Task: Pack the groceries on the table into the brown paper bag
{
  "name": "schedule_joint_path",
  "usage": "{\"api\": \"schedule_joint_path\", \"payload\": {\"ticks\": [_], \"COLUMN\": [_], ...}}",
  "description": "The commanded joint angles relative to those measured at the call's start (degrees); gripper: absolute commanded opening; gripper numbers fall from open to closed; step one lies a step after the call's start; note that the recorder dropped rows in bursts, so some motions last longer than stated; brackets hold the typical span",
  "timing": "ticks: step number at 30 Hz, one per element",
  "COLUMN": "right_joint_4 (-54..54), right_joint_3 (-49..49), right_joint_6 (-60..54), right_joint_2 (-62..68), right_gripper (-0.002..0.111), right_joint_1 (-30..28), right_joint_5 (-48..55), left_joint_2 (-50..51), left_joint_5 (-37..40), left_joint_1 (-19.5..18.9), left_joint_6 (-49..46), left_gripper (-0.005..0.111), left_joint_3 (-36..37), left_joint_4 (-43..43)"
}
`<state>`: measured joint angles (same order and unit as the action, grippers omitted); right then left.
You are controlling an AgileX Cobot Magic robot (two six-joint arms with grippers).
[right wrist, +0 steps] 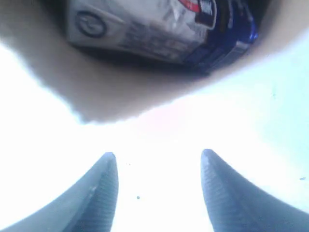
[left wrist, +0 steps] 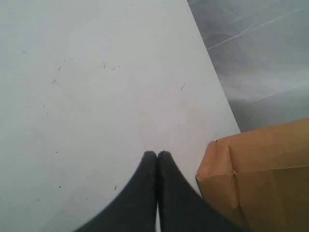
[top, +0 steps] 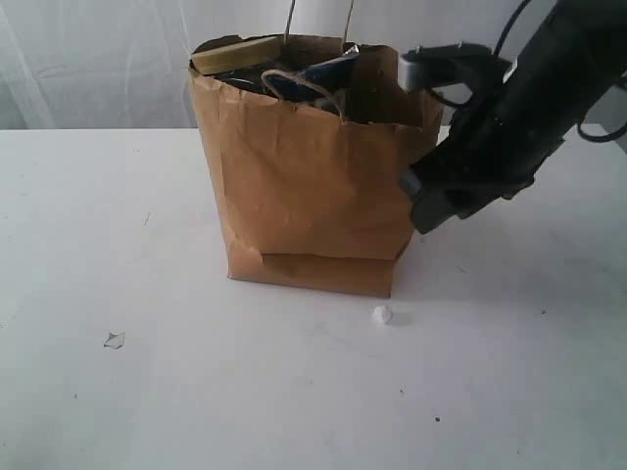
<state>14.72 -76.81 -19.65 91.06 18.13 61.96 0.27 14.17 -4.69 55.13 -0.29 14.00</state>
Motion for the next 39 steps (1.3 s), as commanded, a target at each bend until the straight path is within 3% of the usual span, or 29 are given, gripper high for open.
{"api": "schedule_joint_path", "payload": {"ticks": [1, 6, 11, 14, 17, 21, 23, 26, 34, 39], "right_joint_4": [-0.40, -0.84, 0.74, 2.95, 7.00, 22.01, 27.33, 30.65, 32.46, 39.43], "right_joint_3": [0.25, 1.50, 10.18, 16.99, 22.13, 24.97, 24.85, 24.71, 24.71, 24.71], "right_joint_6": [1.08, 2.25, 2.09, -0.97, -14.45, -31.19, -37.39, -43.08, -44.35, -52.59], "right_joint_2": [-4.74, -7.58, -7.94, -6.81, -4.86, -1.83, 0.69, 4.28, 11.27, 14.18], "right_gripper": [0.049, 0.049, 0.049, 0.049, 0.049, 0.049, 0.049, 0.049, 0.049, 0.049], "right_joint_1": [0.07, 0.07, 0.07, 0.07, 0.07, 0.07, 0.07, 0.07, 0.07, 0.17], "right_joint_5": [2.00, 8.01, 3.70, -5.15, -18.43, -36.06, -39.41, -38.63, -37.60, -36.19], "left_joint_2": [-0.27, -0.27, -0.27, -0.27, -0.27, -0.27, -0.27, -0.27, -0.27, -0.27], "left_joint_5": [-0.04, -0.04, -0.04, -0.04, -0.04, -0.04, -0.04, -0.04, -0.04, -0.04], "left_joint_1": [0.37, 0.37, 0.37, 0.37, 0.37, 0.37, 0.37, 0.37, 0.37, 0.37], "left_joint_6": [-0.05, -0.05, -0.05, -0.05, -0.05, -0.05, -0.05, -0.05, -0.05, -0.05], "left_gripper": [0.000, 0.000, 0.000, 0.000, 0.000, 0.000, 0.000, 0.000, 0.000, 0.000], "left_joint_3": [0.29, 0.29, 0.29, 0.29, 0.29, 0.29, 0.29, 0.29, 0.29, 0.29], "left_joint_4": [0.61, 0.61, 0.61, 0.61, 0.61, 0.61, 0.61, 0.61, 0.61, 0.61]}}
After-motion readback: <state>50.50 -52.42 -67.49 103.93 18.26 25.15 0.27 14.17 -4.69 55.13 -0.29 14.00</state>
